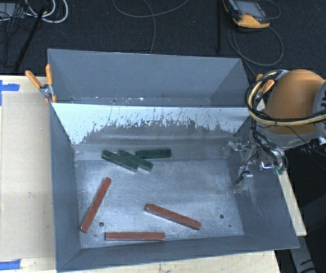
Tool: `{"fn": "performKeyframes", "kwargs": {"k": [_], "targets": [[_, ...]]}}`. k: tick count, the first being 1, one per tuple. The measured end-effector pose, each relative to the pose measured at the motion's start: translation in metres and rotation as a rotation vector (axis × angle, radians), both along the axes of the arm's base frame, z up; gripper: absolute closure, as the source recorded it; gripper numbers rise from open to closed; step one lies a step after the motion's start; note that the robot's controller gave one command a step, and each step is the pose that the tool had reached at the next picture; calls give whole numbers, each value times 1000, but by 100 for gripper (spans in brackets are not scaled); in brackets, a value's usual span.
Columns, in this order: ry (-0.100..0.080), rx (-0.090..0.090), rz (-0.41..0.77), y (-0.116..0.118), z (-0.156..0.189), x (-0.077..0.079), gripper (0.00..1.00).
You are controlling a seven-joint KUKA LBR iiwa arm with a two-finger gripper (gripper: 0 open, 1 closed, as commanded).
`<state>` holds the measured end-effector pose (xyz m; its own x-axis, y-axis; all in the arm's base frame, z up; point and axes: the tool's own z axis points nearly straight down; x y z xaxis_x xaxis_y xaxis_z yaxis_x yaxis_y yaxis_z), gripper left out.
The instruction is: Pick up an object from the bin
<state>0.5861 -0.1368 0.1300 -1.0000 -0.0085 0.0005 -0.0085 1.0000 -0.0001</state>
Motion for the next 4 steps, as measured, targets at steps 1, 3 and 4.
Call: {"fn": "performKeyframes", "kwargs": {"k": [1,3,4], "targets": [[12,5,35,66,-44,-85,0],[-8,-2,501,119,94,-116,0],[7,4,520,145,-45,-94,0]]}}
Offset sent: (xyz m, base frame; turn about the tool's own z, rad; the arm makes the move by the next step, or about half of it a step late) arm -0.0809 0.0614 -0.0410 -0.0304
